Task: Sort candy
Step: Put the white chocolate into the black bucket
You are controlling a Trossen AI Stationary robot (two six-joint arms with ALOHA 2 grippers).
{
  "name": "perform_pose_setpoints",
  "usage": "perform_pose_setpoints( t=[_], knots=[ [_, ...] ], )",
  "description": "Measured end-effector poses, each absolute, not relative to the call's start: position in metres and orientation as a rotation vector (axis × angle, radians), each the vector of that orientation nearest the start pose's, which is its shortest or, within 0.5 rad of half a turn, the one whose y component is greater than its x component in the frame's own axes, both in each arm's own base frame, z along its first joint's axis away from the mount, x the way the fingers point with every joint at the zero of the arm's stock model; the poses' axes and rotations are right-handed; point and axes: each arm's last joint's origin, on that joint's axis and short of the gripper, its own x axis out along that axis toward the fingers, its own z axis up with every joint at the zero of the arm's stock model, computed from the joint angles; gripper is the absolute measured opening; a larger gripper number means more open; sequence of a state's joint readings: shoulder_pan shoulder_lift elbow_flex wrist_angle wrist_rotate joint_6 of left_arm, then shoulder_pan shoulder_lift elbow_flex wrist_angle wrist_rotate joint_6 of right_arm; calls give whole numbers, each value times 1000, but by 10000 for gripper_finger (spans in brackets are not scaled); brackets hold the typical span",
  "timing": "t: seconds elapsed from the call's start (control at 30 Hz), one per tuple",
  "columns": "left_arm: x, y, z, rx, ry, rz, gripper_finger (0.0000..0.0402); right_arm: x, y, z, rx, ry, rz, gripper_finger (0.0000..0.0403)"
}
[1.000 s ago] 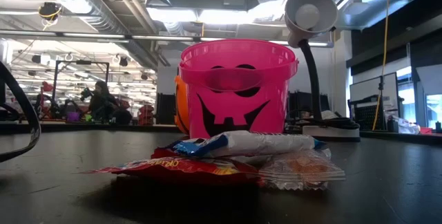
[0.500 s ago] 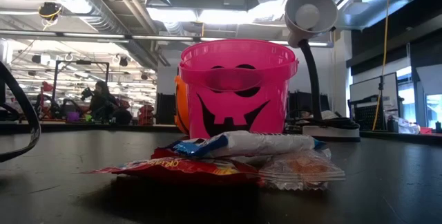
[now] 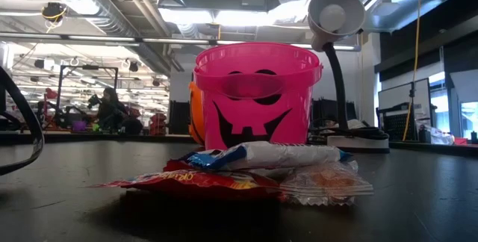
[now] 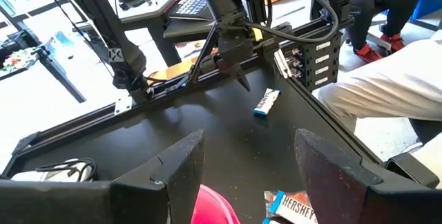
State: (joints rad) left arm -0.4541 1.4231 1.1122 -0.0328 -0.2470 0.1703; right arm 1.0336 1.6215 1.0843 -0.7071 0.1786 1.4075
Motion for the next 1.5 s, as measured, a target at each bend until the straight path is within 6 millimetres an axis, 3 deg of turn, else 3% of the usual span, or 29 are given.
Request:
perform_pose_setpoints(
  t=[0.2,0.4,0.8,1.03,1.3,1.5],
  knots=[
    [290,-132,318,296,308,-208,213,160,260,202,491,1273,-110,253],
    [273,-123,332,277,273,-184,213,161,260,202,489,1266,-114,253],
    [218,-98,299,70,-80,-167,213,161,259,202,478,1250,-127,253],
    [217,-98,296,71,-73,-158,213,160,257,199,452,1267,-151,253],
    [219,-99,292,65,-50,-169,213,168,264,165,415,1403,-208,253],
    [219,-99,292,68,-50,-171,213,172,267,153,439,1449,-240,253]
  ],
)
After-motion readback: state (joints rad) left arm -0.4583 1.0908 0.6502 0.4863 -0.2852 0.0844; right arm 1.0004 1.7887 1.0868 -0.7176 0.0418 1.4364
